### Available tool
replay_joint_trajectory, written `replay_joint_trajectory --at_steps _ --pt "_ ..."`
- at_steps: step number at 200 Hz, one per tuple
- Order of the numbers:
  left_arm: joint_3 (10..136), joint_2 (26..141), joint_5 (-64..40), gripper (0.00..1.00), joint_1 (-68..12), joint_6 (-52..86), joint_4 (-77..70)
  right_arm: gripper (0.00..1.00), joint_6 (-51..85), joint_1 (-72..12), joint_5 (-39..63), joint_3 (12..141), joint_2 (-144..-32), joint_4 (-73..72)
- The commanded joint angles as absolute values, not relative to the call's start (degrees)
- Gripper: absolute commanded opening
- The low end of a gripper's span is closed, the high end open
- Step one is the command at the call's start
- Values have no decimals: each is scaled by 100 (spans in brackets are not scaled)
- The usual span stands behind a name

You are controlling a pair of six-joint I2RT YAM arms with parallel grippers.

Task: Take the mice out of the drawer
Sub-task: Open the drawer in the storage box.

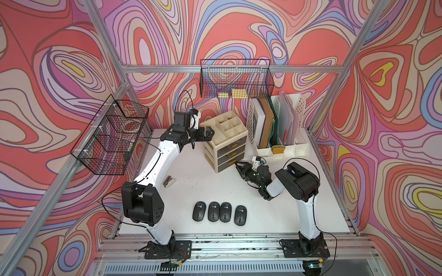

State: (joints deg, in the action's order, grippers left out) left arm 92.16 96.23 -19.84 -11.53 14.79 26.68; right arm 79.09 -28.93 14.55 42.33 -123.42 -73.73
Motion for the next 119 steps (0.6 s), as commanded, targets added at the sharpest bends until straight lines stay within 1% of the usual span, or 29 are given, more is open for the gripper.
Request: replay_joint_trajectory --at_steps 1,63,119 --pt "9203 9580 -2021 99 -1116 1405 2699 47 7939 -2859 1557 4478 -12465 -7434" --pt "9189 9571 -2032 99 -1116 1441 2672 47 8002 -2857 1583 4750 -12598 -7272" --pt "9193 9554 -2047 99 -1116 1441 2663 41 8113 -2877 1547 4938 -12722 -7210"
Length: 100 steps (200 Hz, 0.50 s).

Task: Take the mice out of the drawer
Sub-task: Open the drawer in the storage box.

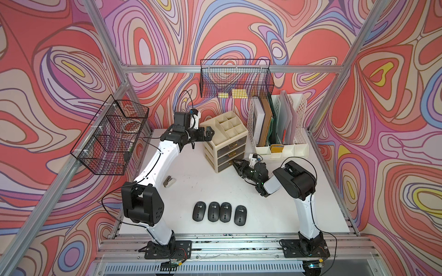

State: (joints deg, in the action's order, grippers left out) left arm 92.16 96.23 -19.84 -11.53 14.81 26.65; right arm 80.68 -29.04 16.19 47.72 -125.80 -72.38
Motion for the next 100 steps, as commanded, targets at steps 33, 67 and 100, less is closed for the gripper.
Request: replay_joint_trajectory --at_steps 33,67,100 --pt "9193 9554 -2057 99 -1116 1444 2661 37 8153 -2888 1529 5040 -12796 -7198" --pt "9193 9565 -2064 99 -1116 1450 2661 33 8200 -2888 1481 5071 -12881 -7204" --pt "9193 9562 -2073 99 -1116 1450 2662 31 8267 -2896 1428 5063 -12944 -7211"
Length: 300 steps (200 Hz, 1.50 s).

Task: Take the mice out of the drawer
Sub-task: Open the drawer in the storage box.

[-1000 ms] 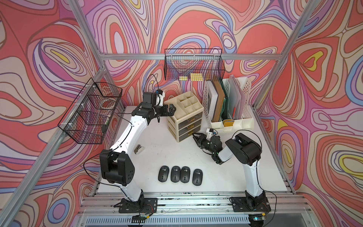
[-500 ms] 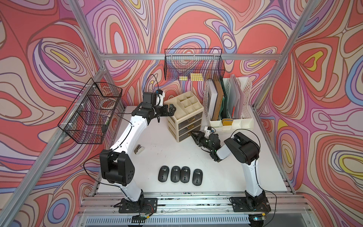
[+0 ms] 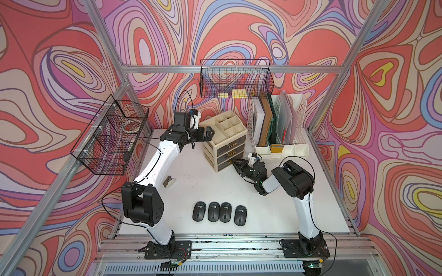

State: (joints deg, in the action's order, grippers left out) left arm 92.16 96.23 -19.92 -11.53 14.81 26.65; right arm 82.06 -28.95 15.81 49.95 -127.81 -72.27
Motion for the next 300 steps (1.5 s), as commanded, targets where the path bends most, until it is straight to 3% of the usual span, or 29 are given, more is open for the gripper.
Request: replay_joint_trajectory --at_steps 1,99,153,189,300 --pt "9189 9562 -2069 100 -1116 1450 2658 31 8269 -2894 1426 5067 -12941 -7209" --pt "9193 9571 -2078 99 -1111 1450 2663 31 8345 -2894 1429 5239 -13048 -7266" --pt "9193 9557 -2057 99 -1112 1441 2665 21 8409 -2894 1380 5175 -13050 -7336" --pt "9193 9547 -1995 99 -1116 1441 2679 15 8494 -2894 1310 4876 -12897 -7535" --pt "9176 9511 -1930 99 -1116 1443 2681 13 8630 -2894 1193 3331 -12226 -8439"
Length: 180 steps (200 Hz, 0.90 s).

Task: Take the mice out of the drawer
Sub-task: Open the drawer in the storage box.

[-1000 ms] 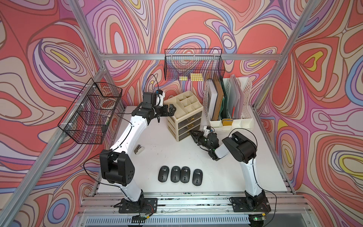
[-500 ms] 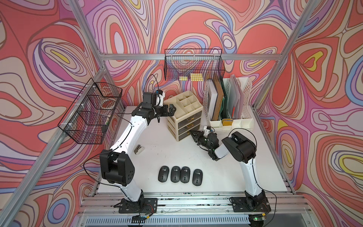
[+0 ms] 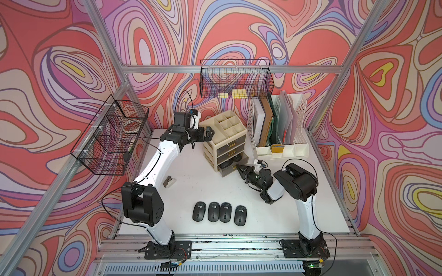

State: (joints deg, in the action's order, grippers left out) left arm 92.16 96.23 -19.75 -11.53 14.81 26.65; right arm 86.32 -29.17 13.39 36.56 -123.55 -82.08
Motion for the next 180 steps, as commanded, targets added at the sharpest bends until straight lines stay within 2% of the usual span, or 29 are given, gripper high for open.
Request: replay_joint_trajectory --at_steps 1,155,168,180 --pt "9171 9510 -1932 99 -1116 1442 2681 13 8630 -2893 1190 3322 -12222 -8451" --pt "9156 9492 -1877 99 -1116 1424 2685 13 8404 -2954 1055 1955 -11628 -8533" --pt "9158 9484 -1875 99 -1113 1419 2690 16 8402 -2953 1068 1934 -11634 -8532" --pt "9150 9488 -1887 99 -1116 1433 2689 27 8393 -2960 1060 1906 -11636 -8531"
